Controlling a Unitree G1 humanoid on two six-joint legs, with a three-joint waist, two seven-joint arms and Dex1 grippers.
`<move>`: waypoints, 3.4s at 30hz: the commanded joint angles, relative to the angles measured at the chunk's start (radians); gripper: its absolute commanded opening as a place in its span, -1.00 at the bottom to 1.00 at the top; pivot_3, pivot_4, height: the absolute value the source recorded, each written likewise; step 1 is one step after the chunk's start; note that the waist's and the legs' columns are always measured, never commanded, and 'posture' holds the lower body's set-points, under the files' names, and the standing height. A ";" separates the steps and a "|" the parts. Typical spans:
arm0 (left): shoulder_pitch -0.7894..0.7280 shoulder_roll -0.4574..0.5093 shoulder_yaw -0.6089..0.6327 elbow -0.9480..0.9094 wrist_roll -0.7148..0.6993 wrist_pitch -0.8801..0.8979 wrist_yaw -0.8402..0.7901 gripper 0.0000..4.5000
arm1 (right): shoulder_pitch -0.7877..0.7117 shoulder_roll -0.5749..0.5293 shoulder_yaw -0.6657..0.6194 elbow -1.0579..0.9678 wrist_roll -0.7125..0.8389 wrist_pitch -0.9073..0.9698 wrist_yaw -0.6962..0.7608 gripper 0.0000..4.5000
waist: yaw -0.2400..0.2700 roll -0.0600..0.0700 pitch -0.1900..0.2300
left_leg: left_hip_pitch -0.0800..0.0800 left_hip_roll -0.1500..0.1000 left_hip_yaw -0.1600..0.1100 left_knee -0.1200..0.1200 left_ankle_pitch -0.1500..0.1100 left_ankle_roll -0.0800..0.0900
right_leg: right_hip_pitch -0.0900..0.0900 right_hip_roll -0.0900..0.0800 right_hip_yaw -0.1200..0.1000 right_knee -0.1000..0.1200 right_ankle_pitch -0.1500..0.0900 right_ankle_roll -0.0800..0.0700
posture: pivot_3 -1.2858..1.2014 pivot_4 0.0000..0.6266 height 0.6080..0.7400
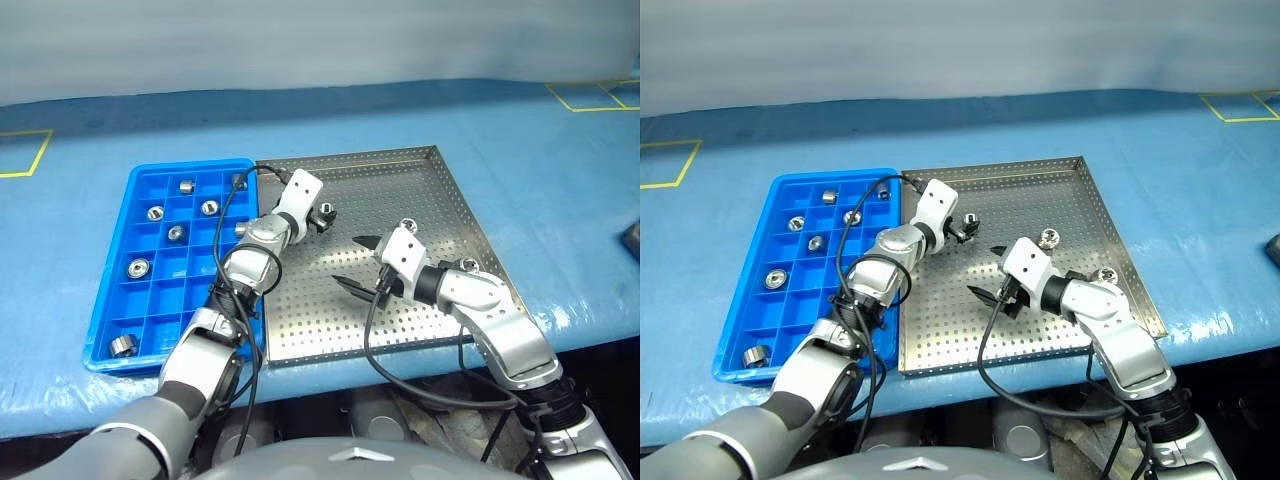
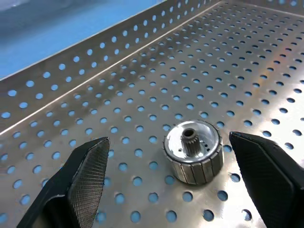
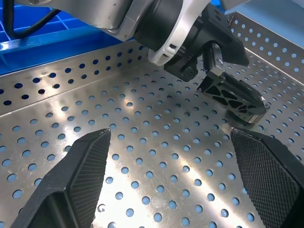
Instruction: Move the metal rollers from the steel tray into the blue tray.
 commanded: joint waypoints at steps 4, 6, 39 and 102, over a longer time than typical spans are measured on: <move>-0.095 -0.016 0.007 0.179 0.002 -0.072 -0.018 0.98 | -0.005 0.005 -0.012 -0.033 0.003 -0.019 -0.004 0.88 | -0.004 0.000 0.000 | 0.000 -0.001 0.000 0.000 0.000 0.000 | 0.000 0.001 0.000 0.000 0.000 0.000 | -0.17 -0.52 1.00; -0.115 -0.020 0.012 0.228 -0.001 -0.096 -0.021 0.98 | -0.002 0.003 -0.012 -0.037 0.001 -0.018 -0.003 0.88 | -0.005 0.000 0.000 | 0.000 -0.002 0.000 0.000 0.000 0.000 | 0.000 0.001 0.000 0.000 0.000 0.000 | -0.18 -0.52 1.00; 0.006 0.059 0.054 -0.055 -0.024 -0.082 -0.099 -0.22 | -0.025 0.006 0.002 -0.027 -0.008 -0.024 0.011 0.88 | -0.018 0.000 0.000 | 0.000 -0.002 0.000 -0.001 0.000 -0.001 | -0.001 -0.003 0.000 0.001 0.000 0.001 | -0.15 -0.52 1.00; 0.756 0.486 0.169 -1.380 -0.425 0.294 -0.293 0.95 | -0.111 -0.263 -0.135 0.022 -0.011 0.013 0.167 0.88 | 0.117 -0.001 0.001 | 0.001 0.004 -0.007 -0.005 0.003 -0.011 | 0.001 0.002 -0.007 0.001 -0.012 -0.019 | -0.03 -0.52 1.00</move>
